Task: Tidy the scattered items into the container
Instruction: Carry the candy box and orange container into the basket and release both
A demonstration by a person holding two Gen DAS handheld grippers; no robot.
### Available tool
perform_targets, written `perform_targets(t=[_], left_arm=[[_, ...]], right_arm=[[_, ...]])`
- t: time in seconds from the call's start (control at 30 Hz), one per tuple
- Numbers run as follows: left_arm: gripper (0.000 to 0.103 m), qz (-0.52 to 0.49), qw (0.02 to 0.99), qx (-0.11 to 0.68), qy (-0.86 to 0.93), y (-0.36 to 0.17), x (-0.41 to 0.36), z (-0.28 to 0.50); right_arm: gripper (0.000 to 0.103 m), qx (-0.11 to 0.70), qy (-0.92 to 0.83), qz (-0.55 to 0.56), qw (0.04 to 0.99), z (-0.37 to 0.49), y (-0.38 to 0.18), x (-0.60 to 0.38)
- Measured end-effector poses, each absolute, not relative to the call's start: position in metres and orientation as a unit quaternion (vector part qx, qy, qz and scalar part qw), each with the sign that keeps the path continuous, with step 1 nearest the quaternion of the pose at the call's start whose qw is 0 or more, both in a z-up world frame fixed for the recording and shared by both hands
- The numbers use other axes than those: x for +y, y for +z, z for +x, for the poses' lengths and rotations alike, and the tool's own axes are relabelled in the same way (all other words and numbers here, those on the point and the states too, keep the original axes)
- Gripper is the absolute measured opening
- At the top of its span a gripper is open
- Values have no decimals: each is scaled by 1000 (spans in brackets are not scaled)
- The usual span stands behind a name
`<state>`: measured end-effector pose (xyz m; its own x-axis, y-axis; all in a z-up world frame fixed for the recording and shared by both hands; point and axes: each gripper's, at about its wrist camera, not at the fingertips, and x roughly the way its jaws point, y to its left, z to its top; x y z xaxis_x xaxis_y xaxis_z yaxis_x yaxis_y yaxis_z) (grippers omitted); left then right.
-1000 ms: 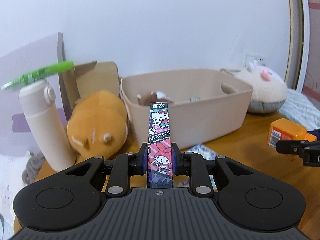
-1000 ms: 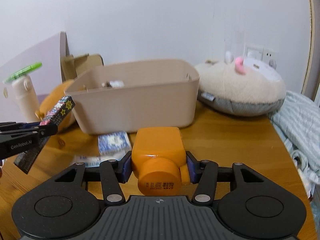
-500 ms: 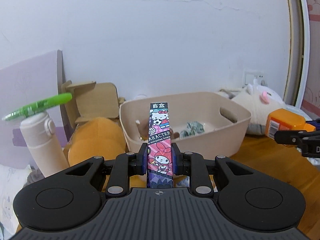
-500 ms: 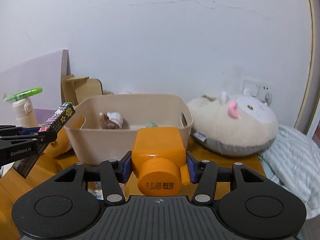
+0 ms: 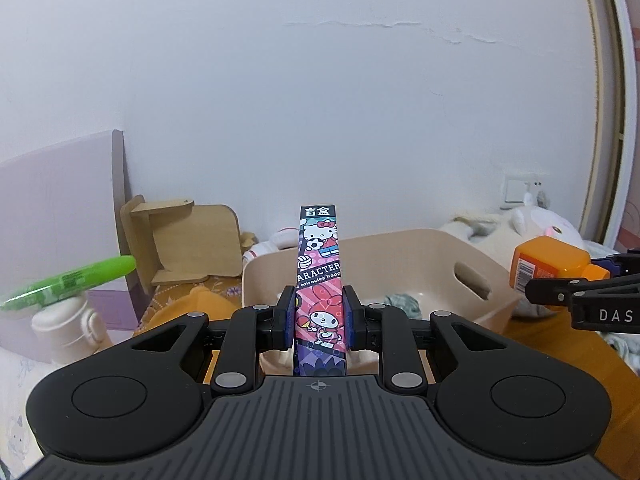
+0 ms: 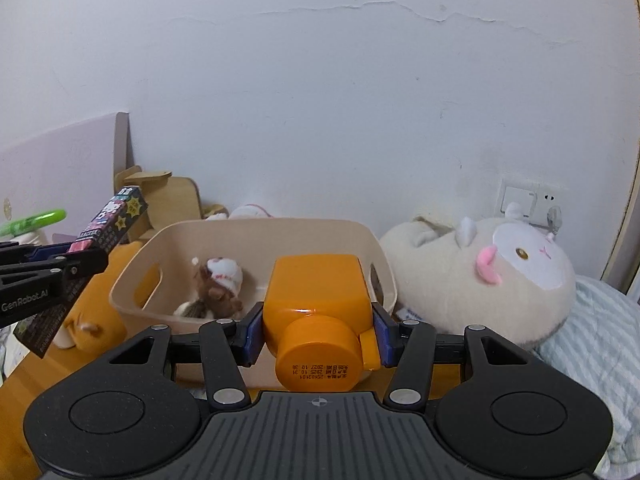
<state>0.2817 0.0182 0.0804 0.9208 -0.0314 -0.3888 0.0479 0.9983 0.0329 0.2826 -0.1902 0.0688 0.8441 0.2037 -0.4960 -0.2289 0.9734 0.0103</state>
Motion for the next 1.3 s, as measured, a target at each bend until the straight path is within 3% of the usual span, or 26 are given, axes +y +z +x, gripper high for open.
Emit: perform_targets(t=[0.5, 1.2, 1.23, 1.3], left_arm=[[23, 11, 959, 284, 2, 45, 16, 379], [23, 53, 943, 327, -5, 20, -1, 413], [24, 50, 944, 327, -6, 20, 0, 413], [38, 49, 944, 326, -7, 20, 1, 411]], right_arm=[[50, 300, 128, -32, 945, 370, 50, -174], [50, 382, 119, -52, 915, 422, -3, -154], [50, 382, 120, -53, 915, 422, -3, -154], [59, 380, 122, -51, 915, 419, -2, -154]])
